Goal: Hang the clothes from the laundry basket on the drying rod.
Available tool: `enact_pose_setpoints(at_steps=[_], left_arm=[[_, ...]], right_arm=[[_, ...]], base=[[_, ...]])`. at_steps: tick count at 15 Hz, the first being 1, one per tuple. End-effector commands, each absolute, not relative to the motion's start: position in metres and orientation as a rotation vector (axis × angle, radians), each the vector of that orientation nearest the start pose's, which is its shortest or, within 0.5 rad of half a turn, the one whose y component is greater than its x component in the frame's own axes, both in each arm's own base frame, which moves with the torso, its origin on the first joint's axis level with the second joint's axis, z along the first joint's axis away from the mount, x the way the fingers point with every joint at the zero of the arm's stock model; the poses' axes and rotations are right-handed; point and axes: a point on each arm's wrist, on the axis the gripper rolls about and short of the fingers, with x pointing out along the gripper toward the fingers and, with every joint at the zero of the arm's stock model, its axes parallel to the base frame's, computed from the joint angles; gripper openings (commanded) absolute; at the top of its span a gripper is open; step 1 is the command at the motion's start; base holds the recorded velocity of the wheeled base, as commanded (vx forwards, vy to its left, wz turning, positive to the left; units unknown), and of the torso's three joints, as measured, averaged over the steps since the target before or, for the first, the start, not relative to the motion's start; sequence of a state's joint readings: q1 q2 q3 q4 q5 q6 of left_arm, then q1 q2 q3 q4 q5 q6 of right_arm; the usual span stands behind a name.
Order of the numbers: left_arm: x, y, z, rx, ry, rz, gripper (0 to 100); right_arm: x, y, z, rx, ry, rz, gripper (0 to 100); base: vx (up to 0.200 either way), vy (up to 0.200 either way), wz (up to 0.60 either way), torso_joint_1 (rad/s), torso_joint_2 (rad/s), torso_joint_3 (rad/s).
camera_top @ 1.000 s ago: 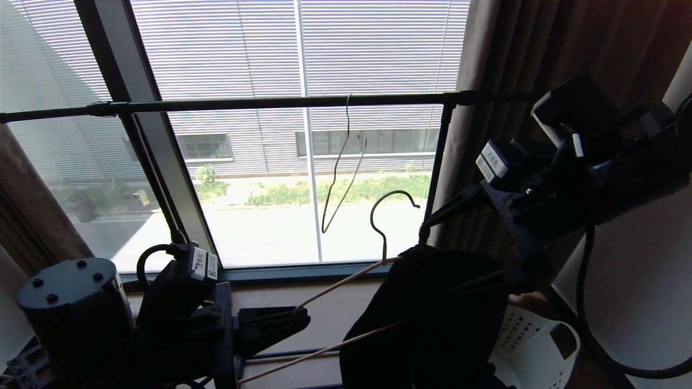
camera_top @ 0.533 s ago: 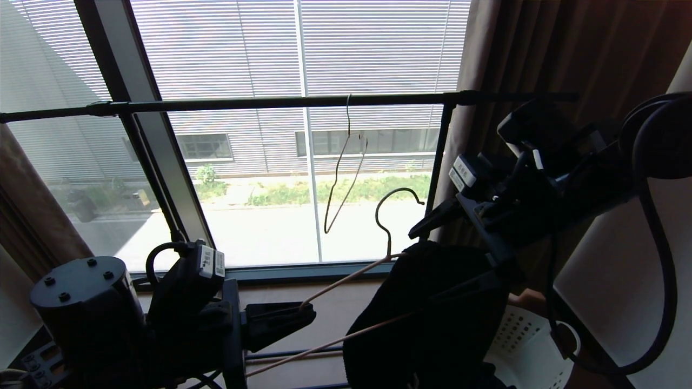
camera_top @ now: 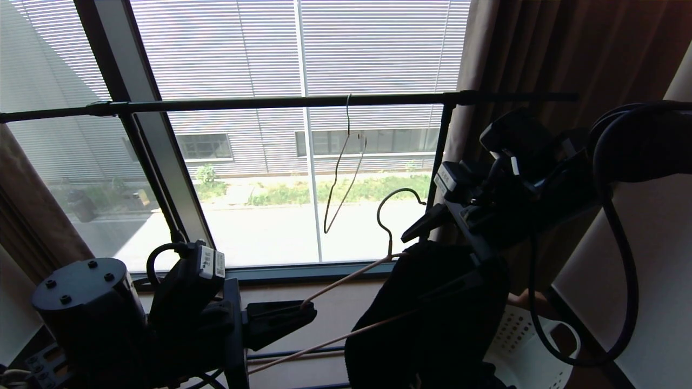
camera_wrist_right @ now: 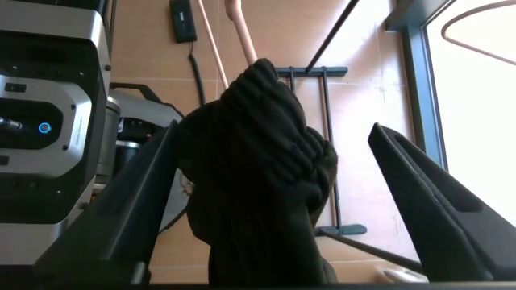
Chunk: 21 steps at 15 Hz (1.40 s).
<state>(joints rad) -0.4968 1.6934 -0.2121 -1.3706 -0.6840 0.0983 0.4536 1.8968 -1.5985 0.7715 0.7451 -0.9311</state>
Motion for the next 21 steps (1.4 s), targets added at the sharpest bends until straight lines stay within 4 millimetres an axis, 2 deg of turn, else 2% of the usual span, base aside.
enact_pose_setpoints(at_steps=[1, 2, 13, 14, 21], left_arm=[[0.1908, -0.1193, 0.12, 0.076, 0.057, -1.183, 0], [0.1906, -0.1196, 0.1201, 0.076, 0.055, -1.184, 0], [0.1919, -0.1195, 0.1173, 0.071, 0.046, -1.181, 0], [0.1906, -0.1188, 0.1153, 0.073, 0.056, -1.181, 100], [0.2, -0.1145, 0.1188, 0.067, 0.035, -1.139, 100]], right_arm=[[0.2922, 0.1602, 0.2189, -0.569, 0.529, 1.492, 100], [0.2916, 0.1599, 0.2186, -0.568, 0.532, 1.493, 0], [0.291, 0.1605, 0.2172, -0.554, 0.533, 1.508, 0], [0.2915, 0.1607, 0.2171, -0.555, 0.531, 1.508, 0], [0.2911, 0.1605, 0.2191, -0.54, 0.542, 1.498, 0]], base=[[0.0, 0.0, 0.0, 0.0, 0.0, 0.0], [0.0, 0.0, 0.0, 0.0, 0.0, 0.0], [0.0, 0.0, 0.0, 0.0, 0.0, 0.0], [0.0, 0.0, 0.0, 0.0, 0.0, 0.0], [0.0, 0.0, 0.0, 0.0, 0.0, 0.0]])
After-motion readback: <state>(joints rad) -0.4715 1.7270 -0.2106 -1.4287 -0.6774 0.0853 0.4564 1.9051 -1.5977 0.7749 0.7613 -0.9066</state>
